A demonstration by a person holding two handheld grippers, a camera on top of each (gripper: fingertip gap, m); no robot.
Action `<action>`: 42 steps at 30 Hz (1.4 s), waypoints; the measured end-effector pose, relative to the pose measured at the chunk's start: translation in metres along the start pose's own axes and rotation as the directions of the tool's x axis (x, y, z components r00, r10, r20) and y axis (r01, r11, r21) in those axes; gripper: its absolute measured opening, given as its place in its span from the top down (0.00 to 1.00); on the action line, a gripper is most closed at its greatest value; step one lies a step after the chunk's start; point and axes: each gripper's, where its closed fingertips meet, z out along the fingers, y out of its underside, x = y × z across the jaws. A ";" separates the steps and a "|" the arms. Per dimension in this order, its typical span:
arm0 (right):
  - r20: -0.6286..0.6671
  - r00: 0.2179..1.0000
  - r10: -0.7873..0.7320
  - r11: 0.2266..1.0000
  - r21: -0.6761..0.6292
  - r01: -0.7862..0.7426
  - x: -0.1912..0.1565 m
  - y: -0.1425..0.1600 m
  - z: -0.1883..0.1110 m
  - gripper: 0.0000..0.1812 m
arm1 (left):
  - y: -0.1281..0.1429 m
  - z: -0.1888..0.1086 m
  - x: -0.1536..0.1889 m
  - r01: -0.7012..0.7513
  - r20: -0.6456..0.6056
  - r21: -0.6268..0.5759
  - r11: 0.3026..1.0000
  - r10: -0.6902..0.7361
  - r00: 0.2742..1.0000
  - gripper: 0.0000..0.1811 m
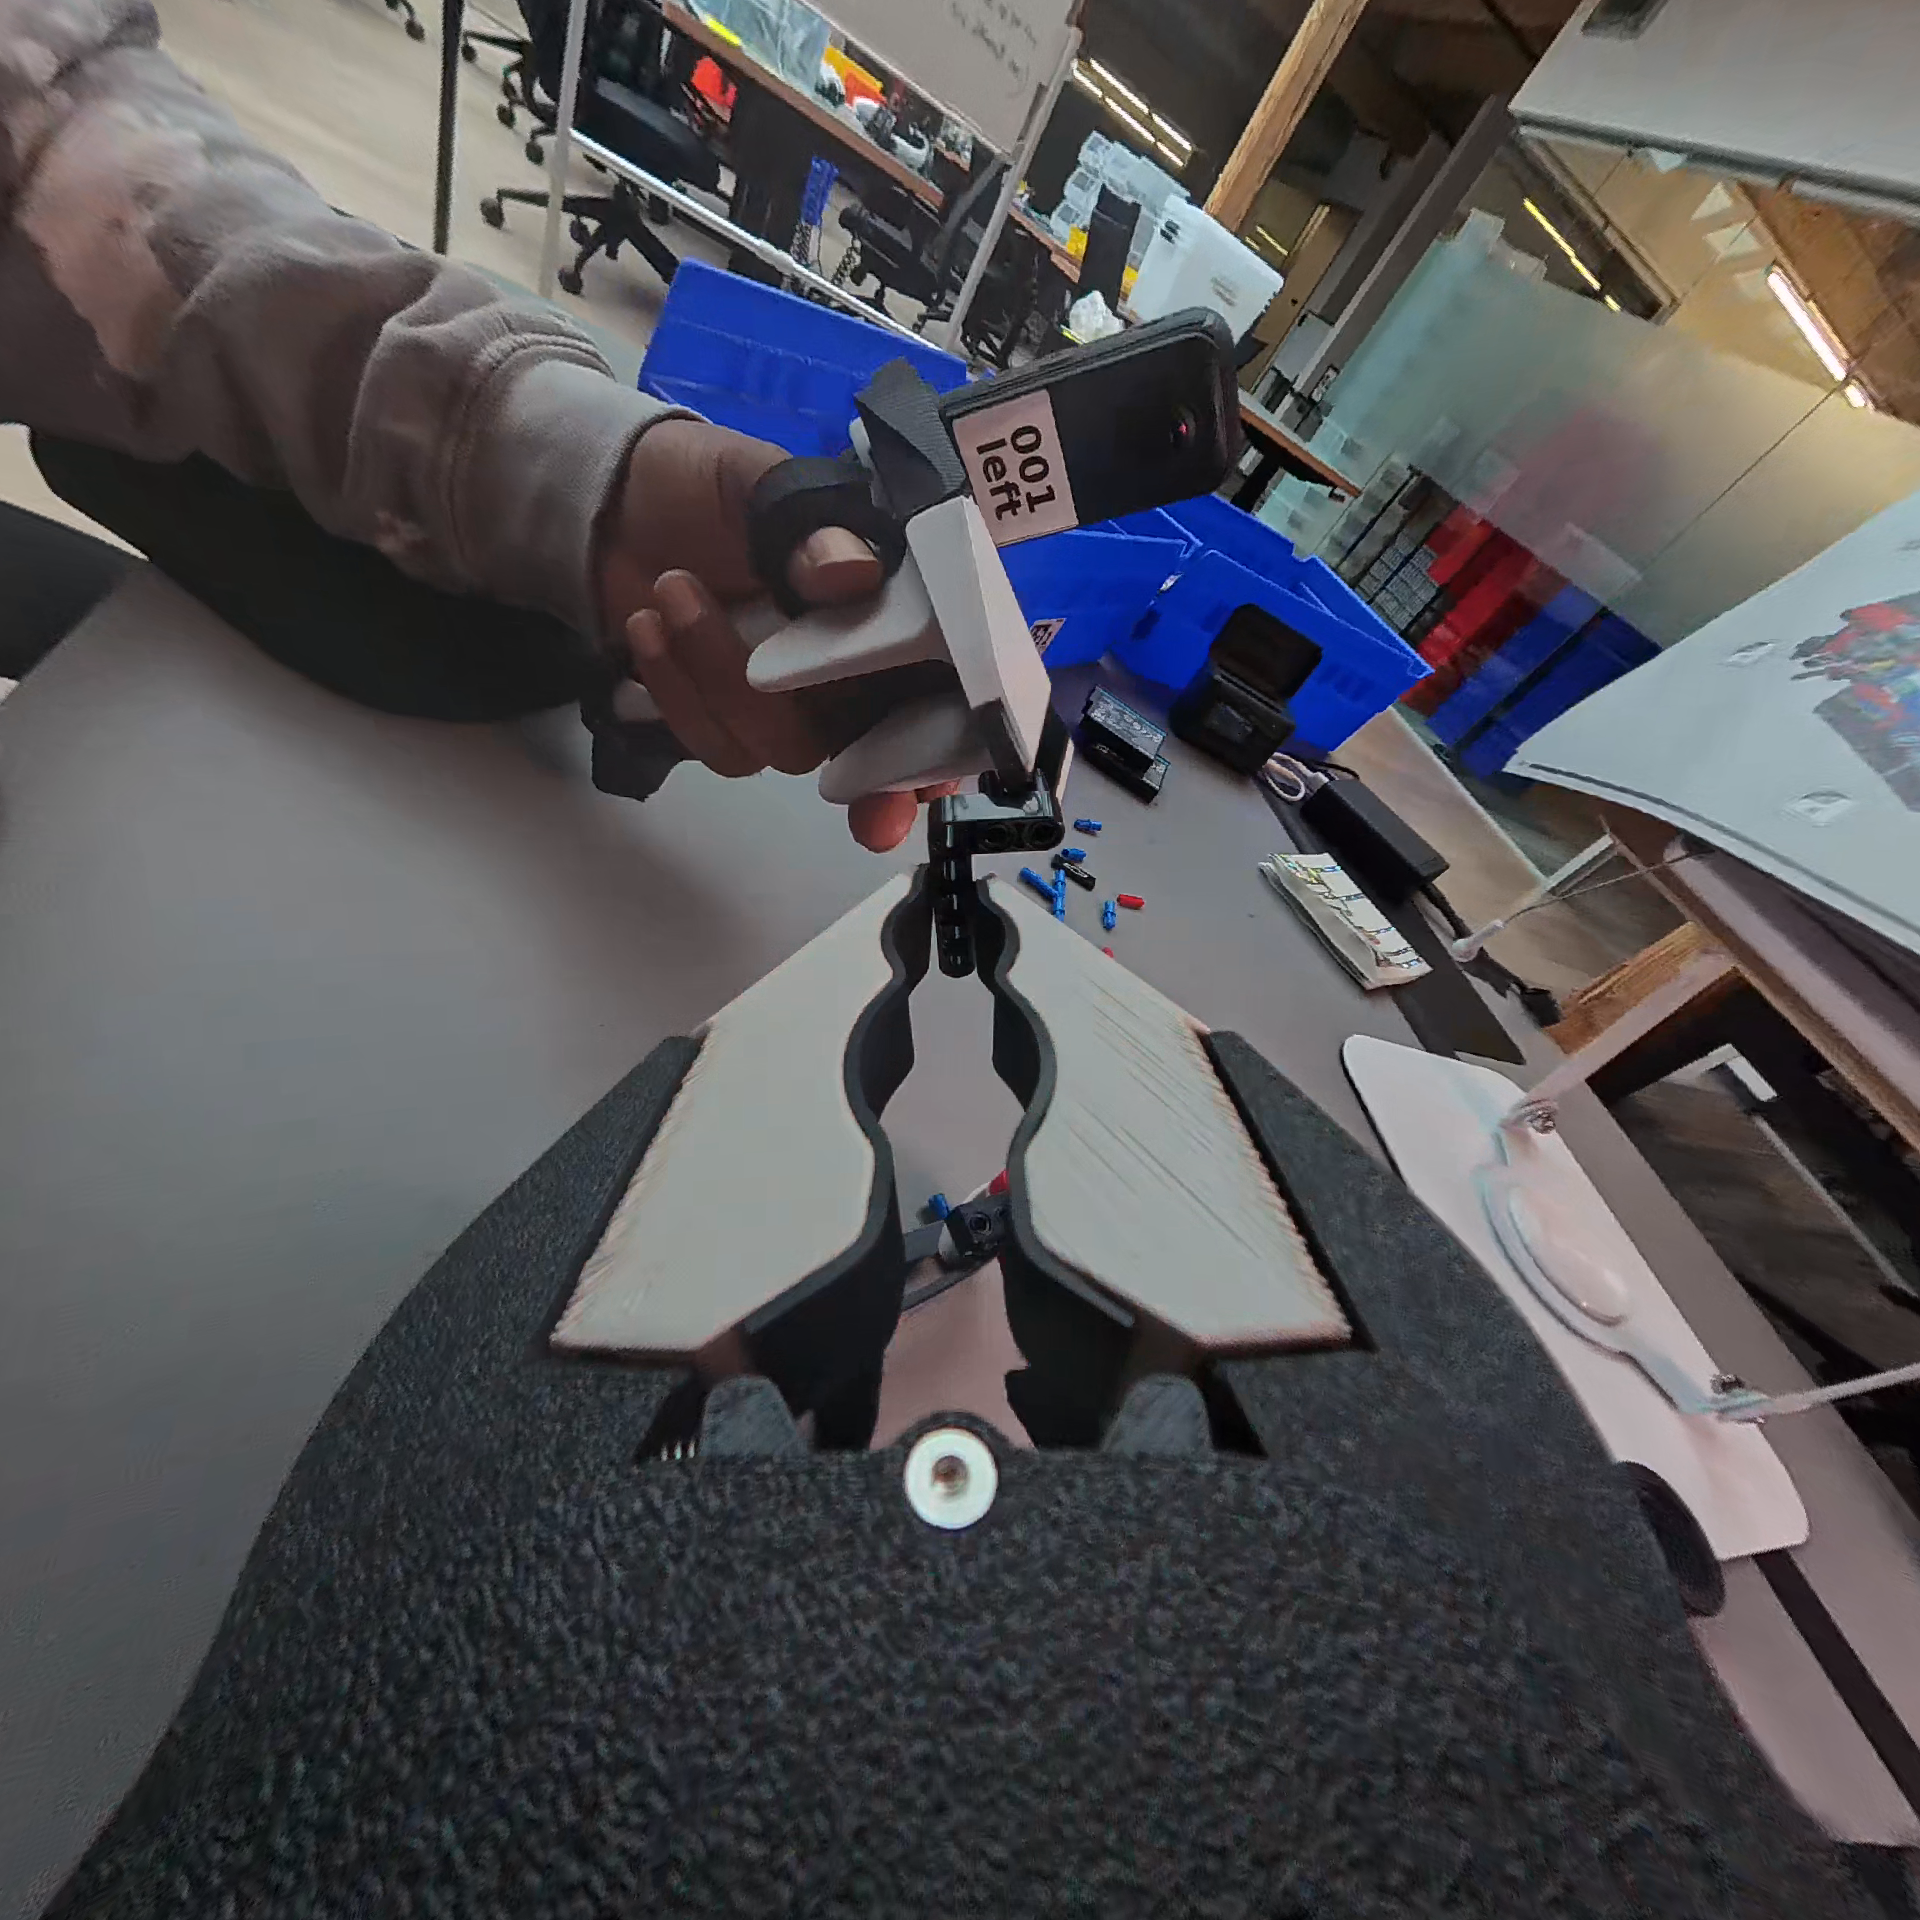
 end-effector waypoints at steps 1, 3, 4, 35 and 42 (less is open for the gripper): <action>-0.003 1.000 -0.009 1.000 -0.004 0.009 0.000 0.000 0.000 0.96 | 0.000 0.000 0.000 0.008 -0.001 0.001 1.000 -0.008 1.000 0.98; -0.003 1.000 -0.018 1.000 -0.014 0.018 0.000 0.002 0.001 0.96 | 0.001 -0.001 -0.002 0.013 0.008 -0.003 1.000 -0.013 1.000 0.99; -0.004 1.000 -0.018 1.000 -0.019 0.018 0.000 0.003 0.002 0.96 | 0.001 -0.001 -0.003 0.009 0.017 -0.005 1.000 -0.008 1.000 0.99; 0.280 0.777 0.563 0.759 0.195 -0.621 0.022 -0.028 -0.018 0.96 | -0.004 0.002 0.009 -0.138 0.069 -0.033 0.990 0.140 0.988 1.00; 0.315 0.723 0.615 0.752 0.043 -0.658 0.008 -0.012 -0.012 0.92 | 0.011 0.001 -0.004 -0.390 0.218 -0.212 0.896 0.433 0.875 1.00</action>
